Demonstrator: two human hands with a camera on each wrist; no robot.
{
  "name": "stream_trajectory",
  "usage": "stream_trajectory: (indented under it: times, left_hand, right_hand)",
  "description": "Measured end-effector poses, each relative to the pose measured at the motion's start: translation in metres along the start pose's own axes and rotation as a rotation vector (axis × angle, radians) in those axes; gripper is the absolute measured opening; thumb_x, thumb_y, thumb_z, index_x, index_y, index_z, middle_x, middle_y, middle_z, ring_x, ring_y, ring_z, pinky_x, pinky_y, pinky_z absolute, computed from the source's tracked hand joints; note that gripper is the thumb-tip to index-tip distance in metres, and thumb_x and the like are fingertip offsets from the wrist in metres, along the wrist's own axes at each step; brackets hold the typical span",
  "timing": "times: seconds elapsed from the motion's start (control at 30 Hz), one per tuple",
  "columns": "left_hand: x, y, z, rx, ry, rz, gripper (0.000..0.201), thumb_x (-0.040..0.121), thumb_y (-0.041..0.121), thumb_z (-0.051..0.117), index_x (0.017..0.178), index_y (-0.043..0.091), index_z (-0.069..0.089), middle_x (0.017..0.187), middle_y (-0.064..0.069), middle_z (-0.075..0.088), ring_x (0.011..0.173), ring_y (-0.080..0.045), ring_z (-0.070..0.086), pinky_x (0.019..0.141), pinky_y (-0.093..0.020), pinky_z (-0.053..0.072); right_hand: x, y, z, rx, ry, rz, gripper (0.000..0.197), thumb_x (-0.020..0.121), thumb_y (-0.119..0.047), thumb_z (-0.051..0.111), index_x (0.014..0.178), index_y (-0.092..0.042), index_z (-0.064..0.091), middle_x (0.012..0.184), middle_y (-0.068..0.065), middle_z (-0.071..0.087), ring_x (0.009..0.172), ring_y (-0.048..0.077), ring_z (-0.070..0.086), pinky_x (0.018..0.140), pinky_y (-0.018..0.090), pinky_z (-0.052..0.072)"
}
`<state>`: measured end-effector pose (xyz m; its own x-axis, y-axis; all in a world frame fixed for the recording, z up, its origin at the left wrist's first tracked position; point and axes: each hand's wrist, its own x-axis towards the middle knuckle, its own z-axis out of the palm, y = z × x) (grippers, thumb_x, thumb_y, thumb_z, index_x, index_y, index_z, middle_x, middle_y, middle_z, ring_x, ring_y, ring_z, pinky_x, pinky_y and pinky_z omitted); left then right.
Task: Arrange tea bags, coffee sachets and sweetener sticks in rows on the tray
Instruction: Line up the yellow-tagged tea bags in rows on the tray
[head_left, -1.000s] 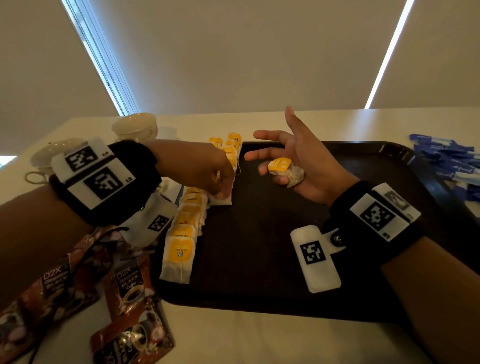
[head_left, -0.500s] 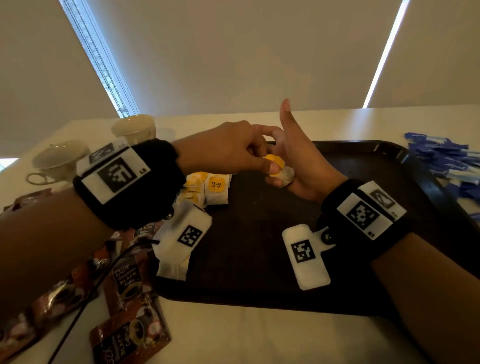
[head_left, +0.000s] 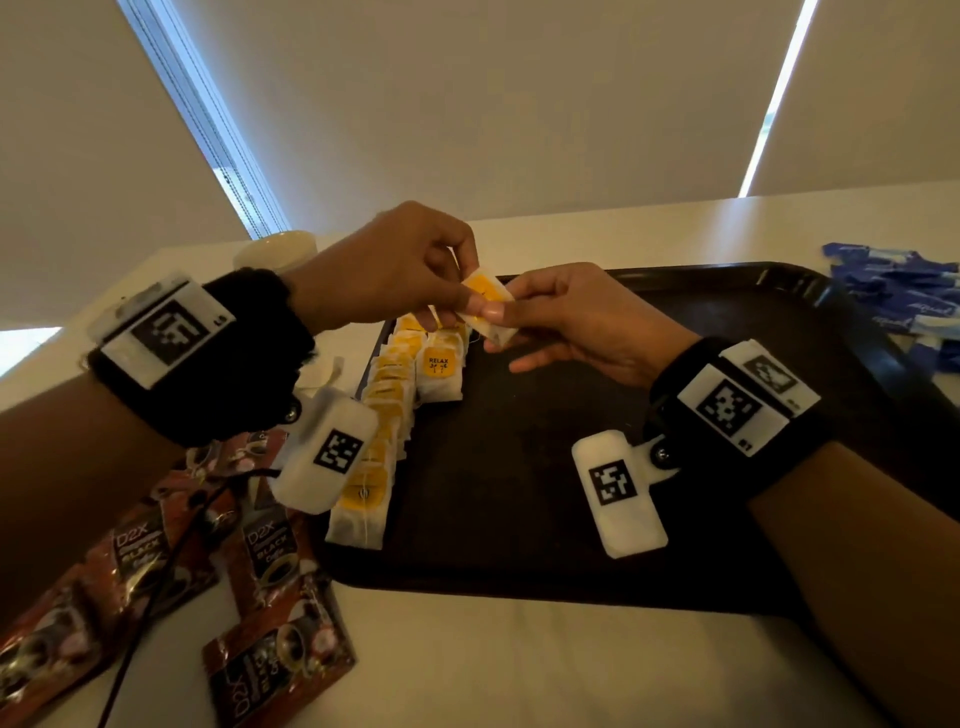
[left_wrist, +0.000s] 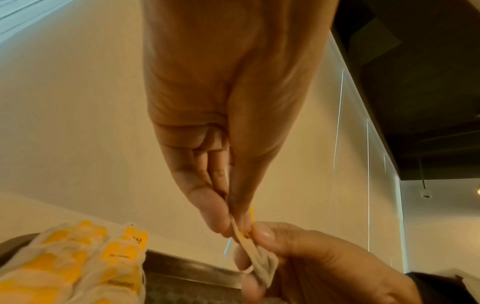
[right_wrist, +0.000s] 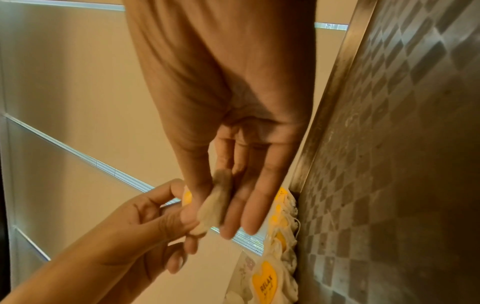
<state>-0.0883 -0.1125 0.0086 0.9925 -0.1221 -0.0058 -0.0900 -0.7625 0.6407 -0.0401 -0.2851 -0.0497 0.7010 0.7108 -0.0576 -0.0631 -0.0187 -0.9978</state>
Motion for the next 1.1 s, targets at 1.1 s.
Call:
stream_trajectory:
  times: [1.1]
  left_hand:
    - [-0.019, -0.019, 0.017, 0.767, -0.371, 0.020, 0.016, 0.081, 0.029, 0.070, 0.083, 0.035, 0.056, 0.085, 0.015, 0.059, 0.075, -0.003, 0.054, 0.070, -0.025, 0.048]
  right_hand:
    - [0.004, 0.001, -0.006, -0.008, 0.200, 0.075, 0.022, 0.094, -0.027, 0.053, 0.108, -0.014, 0.063, 0.085, 0.001, 0.064, 0.074, 0.012, 0.062, 0.057, 0.023, 0.055]
